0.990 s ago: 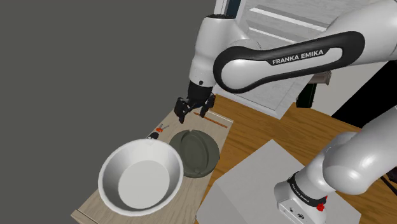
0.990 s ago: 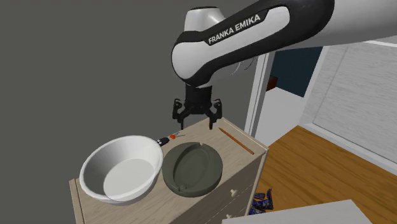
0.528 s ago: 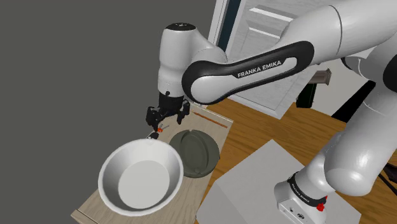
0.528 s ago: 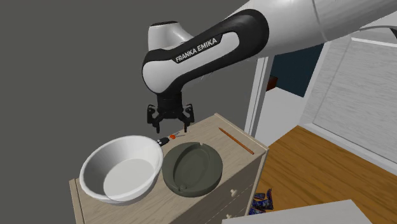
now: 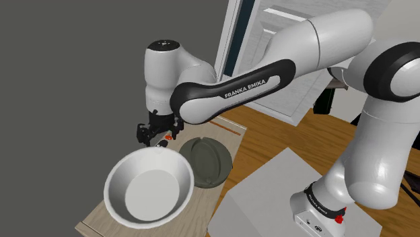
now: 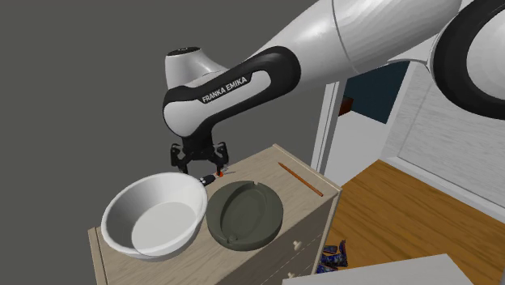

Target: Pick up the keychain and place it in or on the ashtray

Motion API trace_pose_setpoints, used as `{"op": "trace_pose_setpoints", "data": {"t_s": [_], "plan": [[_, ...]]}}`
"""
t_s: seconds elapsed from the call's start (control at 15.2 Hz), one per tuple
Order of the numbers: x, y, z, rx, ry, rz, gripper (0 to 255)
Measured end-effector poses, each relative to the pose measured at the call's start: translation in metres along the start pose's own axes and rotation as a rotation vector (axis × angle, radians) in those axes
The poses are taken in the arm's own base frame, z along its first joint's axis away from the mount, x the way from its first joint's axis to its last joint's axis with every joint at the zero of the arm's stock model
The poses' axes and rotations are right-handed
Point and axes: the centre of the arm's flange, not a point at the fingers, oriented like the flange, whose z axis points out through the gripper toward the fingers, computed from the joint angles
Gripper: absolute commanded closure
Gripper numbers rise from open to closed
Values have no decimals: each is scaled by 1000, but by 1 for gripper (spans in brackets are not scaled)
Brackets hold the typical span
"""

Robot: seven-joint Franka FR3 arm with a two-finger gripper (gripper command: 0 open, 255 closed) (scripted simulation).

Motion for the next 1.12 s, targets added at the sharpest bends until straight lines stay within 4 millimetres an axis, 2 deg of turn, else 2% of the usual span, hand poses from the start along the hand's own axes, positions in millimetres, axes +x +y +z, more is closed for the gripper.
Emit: {"op": "trace_pose_setpoints", "data": {"t_s": [0.26,0.66,0.73,1.12], "plan": [[0,0,21,0,0,0,0],[0,0,24,0,1,0,0],[0,0,24,0,1,0,255],[0,0,24,0,1,0,255]]}}
